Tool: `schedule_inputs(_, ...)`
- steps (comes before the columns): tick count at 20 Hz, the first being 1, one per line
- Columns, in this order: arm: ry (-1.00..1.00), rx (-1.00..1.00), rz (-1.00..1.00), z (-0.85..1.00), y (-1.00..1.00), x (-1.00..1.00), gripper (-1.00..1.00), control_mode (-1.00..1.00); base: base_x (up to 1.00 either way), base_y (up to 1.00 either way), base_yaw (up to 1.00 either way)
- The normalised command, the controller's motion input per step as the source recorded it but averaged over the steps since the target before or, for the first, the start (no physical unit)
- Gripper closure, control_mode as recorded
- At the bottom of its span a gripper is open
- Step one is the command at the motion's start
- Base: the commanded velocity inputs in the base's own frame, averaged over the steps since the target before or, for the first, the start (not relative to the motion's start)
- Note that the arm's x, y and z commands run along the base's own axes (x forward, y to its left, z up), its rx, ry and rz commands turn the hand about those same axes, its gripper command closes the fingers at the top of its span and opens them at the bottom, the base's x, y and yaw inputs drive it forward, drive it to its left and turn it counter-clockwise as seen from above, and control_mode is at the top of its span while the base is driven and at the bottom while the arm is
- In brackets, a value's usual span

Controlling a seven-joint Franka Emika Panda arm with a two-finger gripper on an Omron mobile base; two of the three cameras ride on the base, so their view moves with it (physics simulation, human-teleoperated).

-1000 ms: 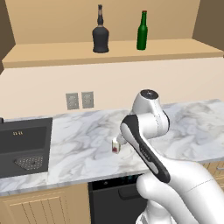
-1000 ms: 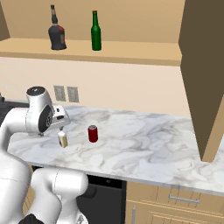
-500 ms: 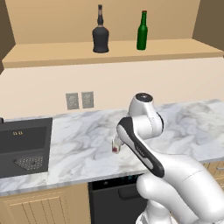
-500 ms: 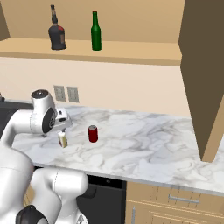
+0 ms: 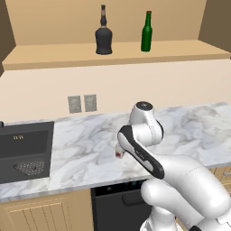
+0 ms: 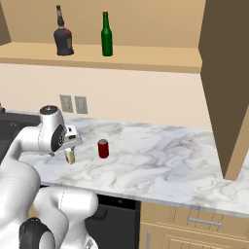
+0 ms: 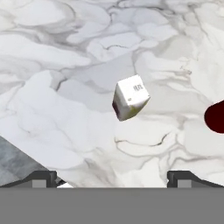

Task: Sort all alcoholic drinks to one cabinet, and non-alcoholic drinks to the other.

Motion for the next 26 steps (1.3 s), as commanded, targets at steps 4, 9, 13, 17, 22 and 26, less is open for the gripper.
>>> schedule_inputs(4,0.0,0.0,0.0,-0.21,0.07,0.12,-1.0,-1.0,0.0,0.0,0.0)
schedule_inputs(9,0.0,0.0,0.0,-0.17,0.04,0.11,-1.0,-1.0,0.0,0.0,0.0)
schedule_inputs(13,0.0,0.0,0.0,-0.12,0.02,0.1,-1.0,-1.0,0.0,0.0,0.0)
schedule_inputs(17,0.0,0.0,0.0,-0.11,0.03,0.11,-1.0,-1.0,0.0,0.0,0.0)
schedule_inputs(22,0.0,0.0,0.0,-0.09,0.03,0.12,-1.0,-1.0,0.0,0.0,0.0)
schedule_inputs(26,0.0,0.0,0.0,-0.07,0.01,0.17,-1.0,-1.0,0.0,0.0,0.0)
